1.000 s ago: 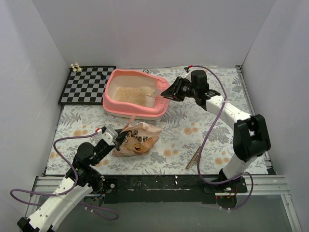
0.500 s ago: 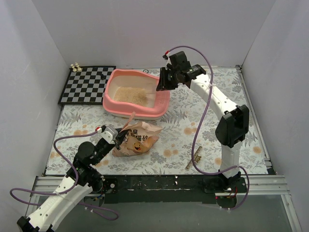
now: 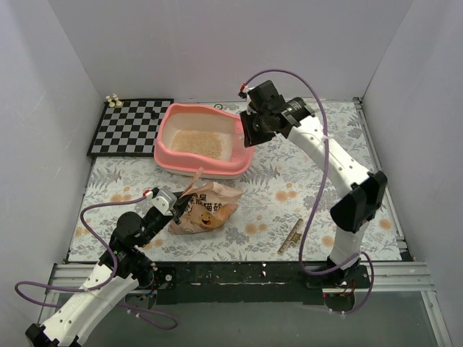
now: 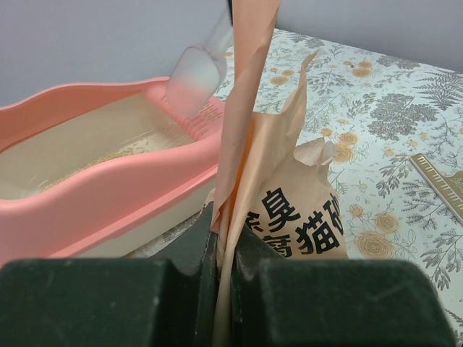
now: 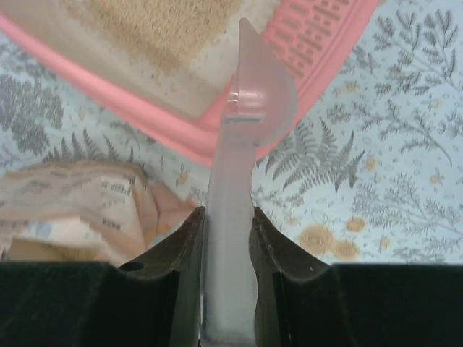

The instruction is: Fill the litter box with clean litter

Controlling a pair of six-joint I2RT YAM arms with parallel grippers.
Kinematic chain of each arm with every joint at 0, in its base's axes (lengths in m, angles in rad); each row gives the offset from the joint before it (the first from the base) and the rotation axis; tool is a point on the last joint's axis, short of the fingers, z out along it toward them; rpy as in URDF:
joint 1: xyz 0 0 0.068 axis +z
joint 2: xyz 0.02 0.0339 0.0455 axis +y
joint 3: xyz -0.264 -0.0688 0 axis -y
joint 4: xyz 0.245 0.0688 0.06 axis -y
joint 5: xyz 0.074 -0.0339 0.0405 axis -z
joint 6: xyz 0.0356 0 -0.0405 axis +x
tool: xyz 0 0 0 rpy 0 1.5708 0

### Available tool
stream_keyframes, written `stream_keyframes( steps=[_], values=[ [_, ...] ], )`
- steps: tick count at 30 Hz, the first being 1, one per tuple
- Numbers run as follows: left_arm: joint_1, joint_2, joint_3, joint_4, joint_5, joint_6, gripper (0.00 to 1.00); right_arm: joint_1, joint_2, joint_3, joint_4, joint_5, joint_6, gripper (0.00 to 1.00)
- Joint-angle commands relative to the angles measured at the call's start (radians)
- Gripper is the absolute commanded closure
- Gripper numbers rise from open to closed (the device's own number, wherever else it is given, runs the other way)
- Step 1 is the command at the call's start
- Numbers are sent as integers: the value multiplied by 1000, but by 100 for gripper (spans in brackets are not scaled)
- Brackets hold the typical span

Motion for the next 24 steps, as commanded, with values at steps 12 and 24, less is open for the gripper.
stream_keyframes(
  steps=[12, 24],
  values=[
    [3, -31, 60, 98, 230, 8, 100, 23, -629, -368, -56, -396, -83, 99],
    [1, -77, 108, -40, 249, -69, 100, 44, -698, -535, -36, -418, -89, 99]
  ],
)
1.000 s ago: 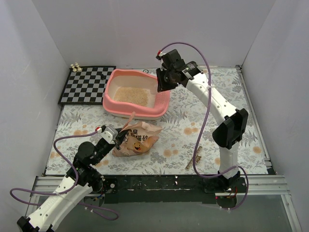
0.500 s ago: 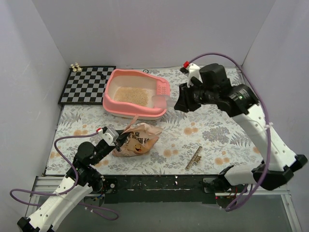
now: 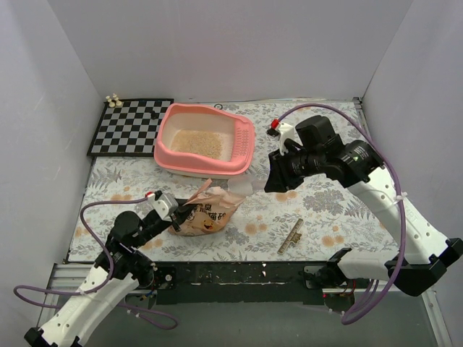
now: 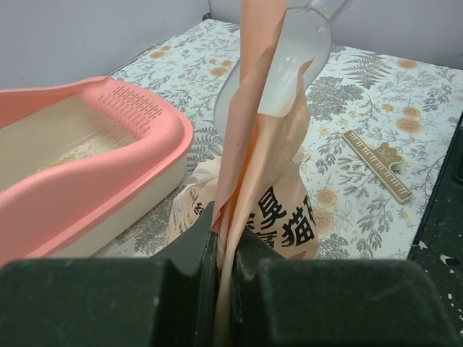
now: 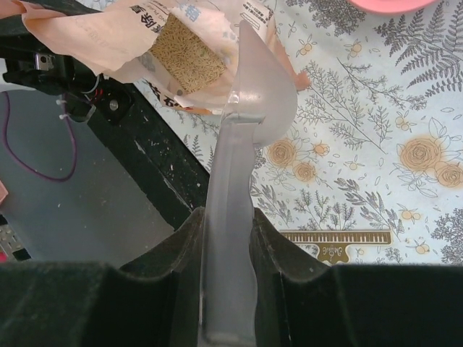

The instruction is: Fill the litter box with clean litter

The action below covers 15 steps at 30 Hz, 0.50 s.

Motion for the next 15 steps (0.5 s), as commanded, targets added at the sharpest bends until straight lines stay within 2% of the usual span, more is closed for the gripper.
stream_keyframes(
  steps=[1, 4, 15],
  values=[
    [-1, -79, 53, 67, 47, -51, 100, 13, -25, 4, 26, -32, -23, 99],
    [-1, -88, 42, 26, 47, -59, 100, 24, -25, -7, 22, -43, -26, 99],
    [-1, -2, 48, 38, 26, -50, 100, 102, -23, -36, 25, -54, -15, 99]
  ],
)
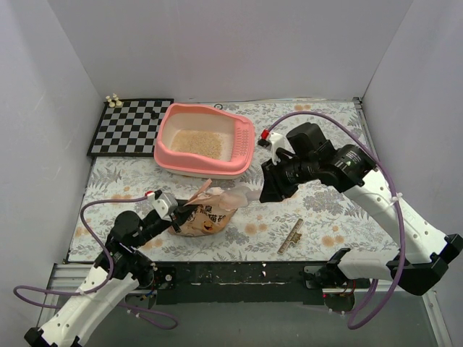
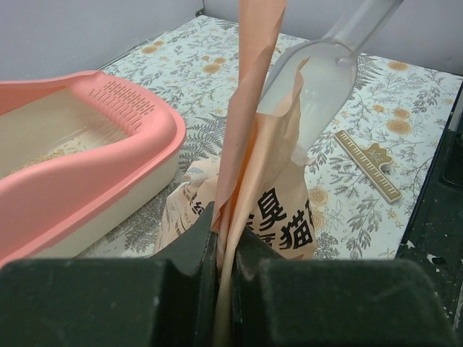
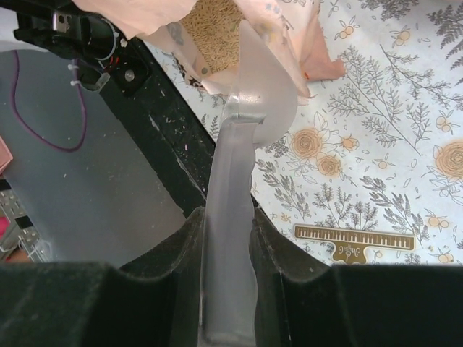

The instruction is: Fill the litter box with clean litter

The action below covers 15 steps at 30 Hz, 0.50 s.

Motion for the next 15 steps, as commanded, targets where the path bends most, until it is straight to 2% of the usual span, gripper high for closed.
stream_keyframes(
  steps=[1, 9, 15],
  values=[
    [-1, 15, 47, 66, 5, -8, 100, 33, -20, -4, 23, -27, -9, 99],
    [-1, 81, 70, 83, 23, 17, 100, 73, 64, -62, 82, -71, -23, 99],
    [-1, 152, 89, 133, 111, 63, 100, 73, 214, -87, 150, -198, -61, 99]
  ],
)
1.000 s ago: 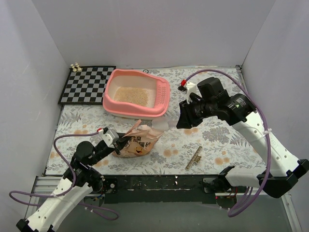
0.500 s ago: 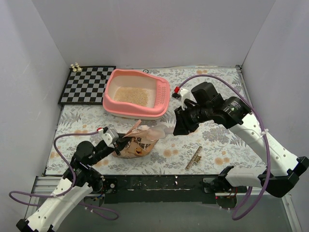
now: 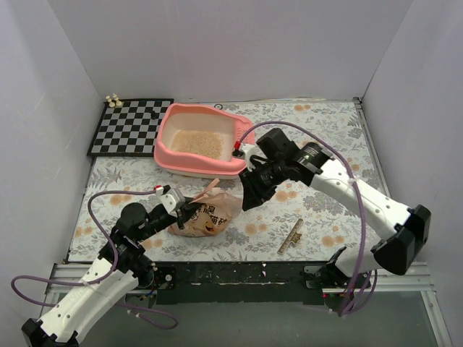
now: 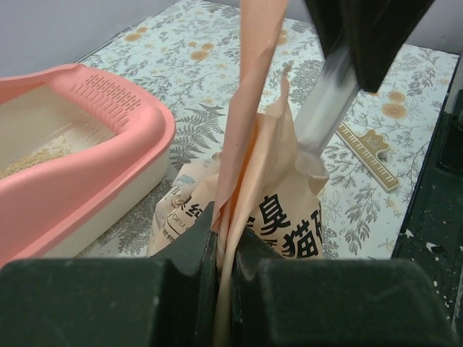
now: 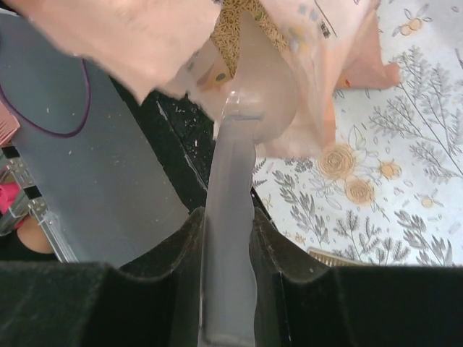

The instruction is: Fill the litter box with clean litter

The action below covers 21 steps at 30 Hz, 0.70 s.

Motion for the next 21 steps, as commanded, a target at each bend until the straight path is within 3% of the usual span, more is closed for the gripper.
stream_keyframes(
  steps=[1, 6, 21],
  values=[
    [-2, 39, 61, 100, 107, 39, 100, 8, 108, -3, 52, -132, -45, 99],
    [-4, 55, 61, 117, 199, 51, 100, 2, 221, 20, 58, -227, -76, 99],
    [-16, -19, 2, 156, 180, 25, 100, -50, 344, -279, 500, -614, 24, 99]
  ],
)
